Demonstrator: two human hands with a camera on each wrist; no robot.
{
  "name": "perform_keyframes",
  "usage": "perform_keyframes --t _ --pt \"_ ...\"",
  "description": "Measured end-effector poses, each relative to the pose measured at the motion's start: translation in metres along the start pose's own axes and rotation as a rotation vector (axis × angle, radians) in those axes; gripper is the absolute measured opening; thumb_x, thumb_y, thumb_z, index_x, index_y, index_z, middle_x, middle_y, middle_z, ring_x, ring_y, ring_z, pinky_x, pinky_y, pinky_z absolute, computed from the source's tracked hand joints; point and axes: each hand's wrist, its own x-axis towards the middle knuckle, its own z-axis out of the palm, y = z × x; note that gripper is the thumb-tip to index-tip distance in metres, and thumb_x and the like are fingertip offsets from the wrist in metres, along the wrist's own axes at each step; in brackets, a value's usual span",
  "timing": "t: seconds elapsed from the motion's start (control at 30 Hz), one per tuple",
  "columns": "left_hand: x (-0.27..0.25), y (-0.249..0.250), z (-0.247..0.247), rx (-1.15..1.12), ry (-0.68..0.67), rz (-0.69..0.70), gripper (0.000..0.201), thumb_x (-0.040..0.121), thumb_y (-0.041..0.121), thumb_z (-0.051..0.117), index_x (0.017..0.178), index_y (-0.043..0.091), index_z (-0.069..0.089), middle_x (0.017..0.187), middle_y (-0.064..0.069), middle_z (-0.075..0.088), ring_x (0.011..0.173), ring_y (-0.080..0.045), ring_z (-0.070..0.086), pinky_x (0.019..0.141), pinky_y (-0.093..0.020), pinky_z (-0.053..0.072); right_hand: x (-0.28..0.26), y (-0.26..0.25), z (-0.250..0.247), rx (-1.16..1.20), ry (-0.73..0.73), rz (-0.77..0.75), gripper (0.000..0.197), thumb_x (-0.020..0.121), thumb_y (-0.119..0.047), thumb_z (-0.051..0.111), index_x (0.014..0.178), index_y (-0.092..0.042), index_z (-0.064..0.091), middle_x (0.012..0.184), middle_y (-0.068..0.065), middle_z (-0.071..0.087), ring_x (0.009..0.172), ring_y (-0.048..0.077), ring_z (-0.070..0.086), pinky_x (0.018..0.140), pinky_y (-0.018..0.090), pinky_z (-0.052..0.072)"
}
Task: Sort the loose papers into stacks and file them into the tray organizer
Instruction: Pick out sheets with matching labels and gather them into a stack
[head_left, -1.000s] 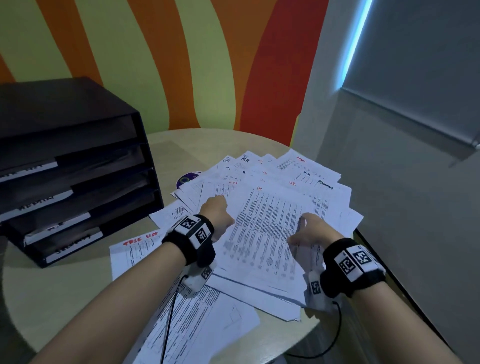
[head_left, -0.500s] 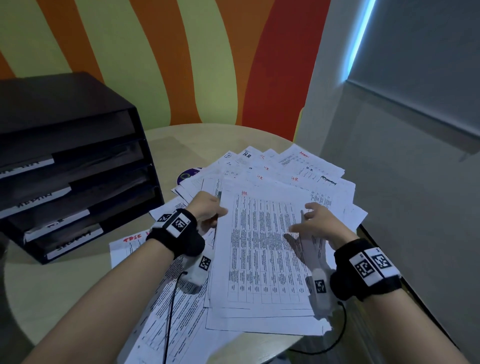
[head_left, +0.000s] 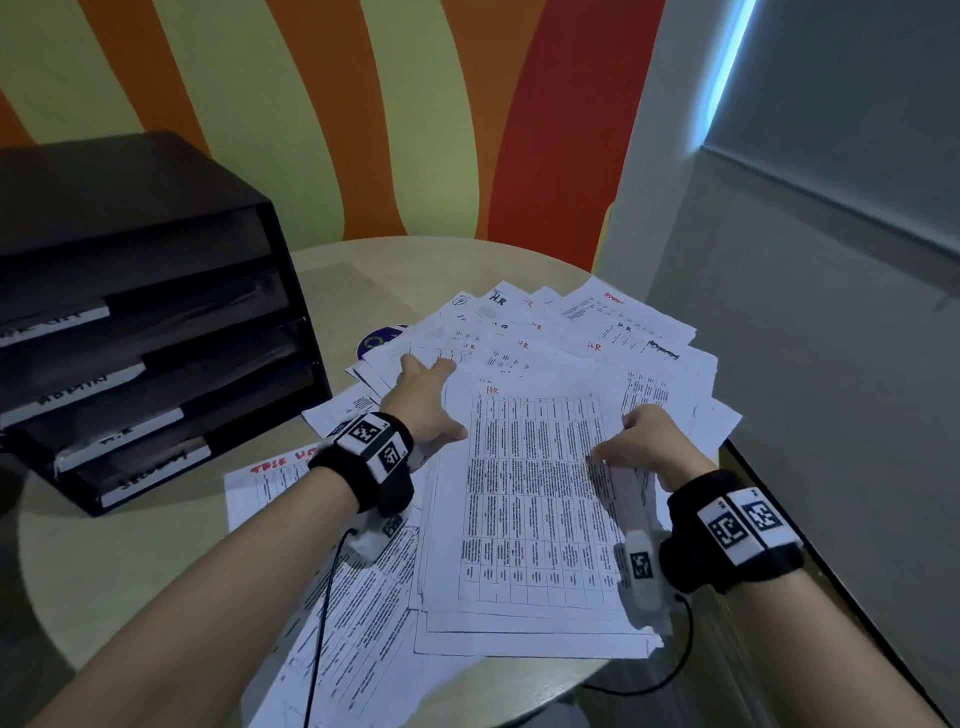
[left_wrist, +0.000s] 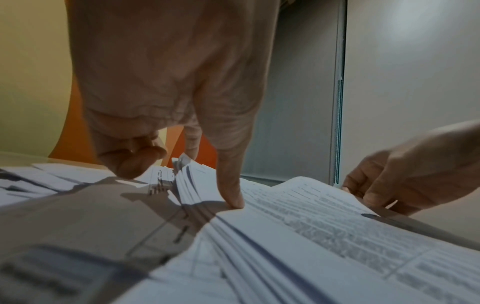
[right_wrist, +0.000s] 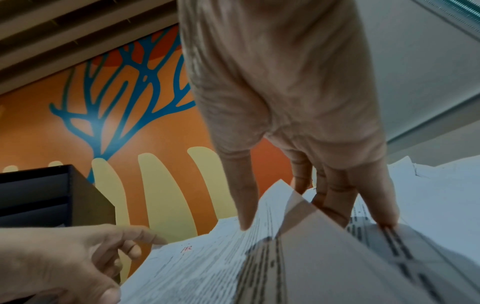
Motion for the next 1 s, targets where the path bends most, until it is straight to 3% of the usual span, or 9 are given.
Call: perform_keyframes --t 0.17,0.27,0.57,0.67,0.73,0.8,0.87,0.93,1.0 --pt "0.004 0.002 0.005 0.04 0.029 0.018 0.095 0.071 0.035 0.084 0.147 0.025 0.029 0.131 -0.009 0.026 0.125 -0.028 0.034 0.097 -0.048 0.046 0.002 0.009 -0.005 -0.016 0.032 -0.022 0.04 0.078 0.005 0.068 0.065 -0.014 0.035 0.06 0.003 0.032 0.051 0.016 0.029 0.046 0.021 0.022" --pt "0.004 0.003 0.005 0.009 0.04 0.016 0.089 0.071 0.034 0.084 0.144 0.024 0.035 0.133 -0.009 0.03 0.128 -0.027 0.034 0.1 -0.048 0.044 0.001 0.016 -0.009 0.04 0.061 -0.061 0.037 0.083 0.002 0.066 0.067 -0.013 0.036 0.061 0.004 0.036 0.051 0.016 0.031 0.041 0.019 0.026" --pt "0.004 0.008 0.01 -0.137 -0.03 -0.052 0.065 0.074 0.037 0.081 0.129 0.015 0.054 0.134 -0.009 0.031 0.129 -0.028 0.033 0.107 -0.041 0.039 -0.006 0.033 -0.019 0.335 0.059 -0.208 0.023 0.094 -0.006 0.059 0.074 -0.011 0.048 0.069 0.003 0.05 0.056 0.015 0.04 0.049 0.023 0.029" --pt "-0.001 0.014 0.007 -0.286 -0.043 -0.131 0.041 0.073 0.042 0.081 0.1 0.017 0.062 0.129 -0.009 0.034 0.122 -0.031 0.038 0.1 -0.043 0.047 -0.013 0.028 -0.022 0.481 0.026 -0.232 0.016 0.096 -0.007 0.057 0.08 -0.009 0.052 0.079 0.002 0.062 0.067 0.018 0.054 0.051 0.024 0.037" --pt "-0.001 0.016 0.008 -0.471 -0.008 -0.154 0.022 0.078 0.029 0.079 0.081 0.019 0.06 0.125 -0.012 0.048 0.11 -0.029 0.054 0.09 -0.036 0.054 -0.017 0.025 -0.023 0.593 0.007 -0.241 0.008 0.096 -0.006 0.055 0.088 -0.006 0.054 0.086 0.004 0.067 0.072 0.017 0.063 0.053 0.02 0.045" --pt "-0.005 0.021 0.004 -0.658 0.028 -0.136 0.017 0.087 0.009 0.07 0.076 0.007 0.058 0.088 -0.007 0.064 0.068 -0.009 0.065 0.055 -0.017 0.052 -0.02 0.023 -0.022 0.651 0.026 -0.249 0.005 0.094 -0.009 0.059 0.092 -0.006 0.057 0.093 0.007 0.072 0.078 0.019 0.068 0.062 0.022 0.049" --pt "-0.006 0.027 -0.003 -0.754 0.034 -0.087 0.026 0.091 0.006 0.065 0.068 0.006 0.055 0.052 0.005 0.057 0.039 0.0 0.052 0.037 -0.013 0.038 -0.017 0.025 -0.023 0.698 0.011 -0.228 0.014 0.089 -0.009 0.067 0.101 -0.007 0.061 0.099 0.009 0.074 0.088 0.021 0.071 0.073 0.026 0.052" --pt "-0.006 0.031 -0.009 -0.745 0.008 -0.031 0.029 0.09 0.015 0.069 0.065 0.009 0.056 0.05 0.005 0.055 0.042 -0.006 0.05 0.041 -0.015 0.034 -0.015 0.027 -0.024 0.679 -0.044 -0.185 0.025 0.085 0.001 0.068 0.11 -0.004 0.064 0.104 0.011 0.074 0.095 0.023 0.071 0.079 0.028 0.052" --pt "-0.003 0.028 -0.008 -0.668 0.024 0.017 0.024 0.09 0.023 0.069 0.073 0.009 0.061 0.064 0.002 0.058 0.058 -0.011 0.052 0.048 -0.018 0.039 -0.015 0.029 -0.025 0.541 0.003 -0.153 0.023 0.083 0.01 0.064 0.104 0.002 0.068 0.1 0.017 0.073 0.089 0.029 0.069 0.078 0.035 0.05"
